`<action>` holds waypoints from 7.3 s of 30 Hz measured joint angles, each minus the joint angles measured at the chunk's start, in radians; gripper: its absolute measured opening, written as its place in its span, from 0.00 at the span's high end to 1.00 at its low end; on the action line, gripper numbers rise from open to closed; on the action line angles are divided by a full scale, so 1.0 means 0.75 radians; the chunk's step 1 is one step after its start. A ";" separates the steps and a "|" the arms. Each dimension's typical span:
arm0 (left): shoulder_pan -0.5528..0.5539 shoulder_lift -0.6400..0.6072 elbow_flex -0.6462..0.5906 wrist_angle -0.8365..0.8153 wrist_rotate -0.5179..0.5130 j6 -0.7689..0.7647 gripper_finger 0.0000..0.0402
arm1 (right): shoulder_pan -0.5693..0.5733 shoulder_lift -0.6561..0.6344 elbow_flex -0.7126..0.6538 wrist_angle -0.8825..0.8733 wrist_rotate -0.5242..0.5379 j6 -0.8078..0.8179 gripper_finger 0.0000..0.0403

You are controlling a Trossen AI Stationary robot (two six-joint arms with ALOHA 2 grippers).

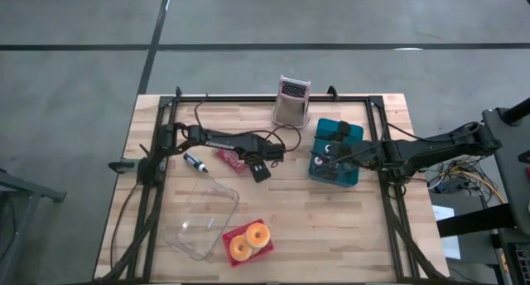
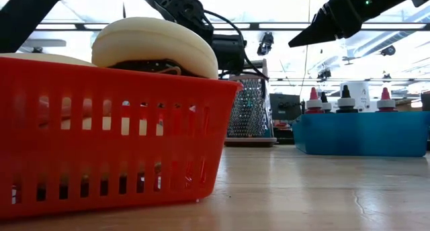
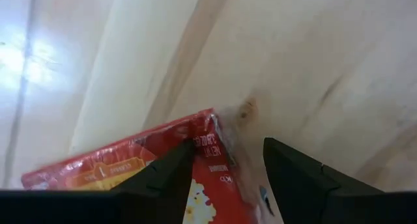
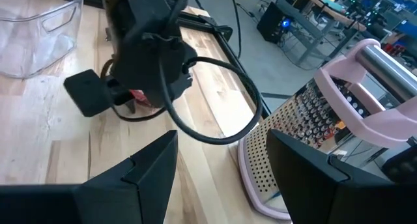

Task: Pick & Place Food Item
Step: Put the popcorn bag into the transparent bin

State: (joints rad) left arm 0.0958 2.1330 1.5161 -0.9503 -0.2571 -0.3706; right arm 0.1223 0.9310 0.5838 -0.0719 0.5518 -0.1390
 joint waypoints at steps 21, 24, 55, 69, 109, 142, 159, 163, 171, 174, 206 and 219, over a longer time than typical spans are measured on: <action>-0.012 -0.008 -0.060 0.040 -0.020 0.077 0.99 | 0.000 0.000 -0.001 -0.001 -0.002 0.000 0.43; -0.037 -0.008 -0.042 0.023 -0.055 0.109 1.00 | 0.000 0.000 -0.001 -0.001 -0.003 0.000 0.43; -0.179 -0.238 0.142 -0.188 -0.360 0.160 1.00 | -0.001 -0.001 -0.022 0.000 -0.003 0.011 0.43; -0.172 -0.413 0.133 -0.234 -0.518 0.182 1.00 | -0.001 -0.001 -0.022 0.000 -0.004 0.042 0.43; -0.311 -0.844 0.136 -0.531 -0.689 0.019 1.00 | -0.001 -0.001 -0.029 0.004 -0.003 0.082 0.43; -1.011 -0.912 0.132 -0.828 -0.689 -0.715 1.00 | -0.001 0.002 -0.029 0.074 0.001 0.154 0.43; -1.290 -0.834 -0.013 -0.822 -0.543 -1.172 1.00 | -0.001 0.003 -0.028 0.074 -0.001 0.166 0.43; -1.325 -0.801 -0.027 -0.799 -0.485 -1.248 1.00 | -0.001 0.003 -0.028 0.074 -0.001 0.165 0.43; -1.331 -0.776 -0.124 -0.548 -0.299 -1.234 1.00 | -0.001 0.003 -0.028 0.074 -0.005 0.156 0.43; -1.332 -0.776 -0.142 -0.507 -0.274 -1.221 1.00 | -0.001 0.003 -0.027 0.073 -0.005 0.152 0.43; -1.218 -0.821 -0.220 -0.285 -0.027 -0.765 1.00 | -0.001 0.003 -0.026 0.069 -0.005 0.141 0.43; -0.991 -0.909 -0.608 -0.128 0.174 -0.584 1.00 | 0.000 0.003 -0.026 0.068 -0.005 0.145 0.43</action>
State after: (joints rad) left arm -0.6472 1.4516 1.0598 -1.0466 -0.1268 -0.8087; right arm 0.1219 0.9329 0.5644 -0.0212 0.5479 -0.0299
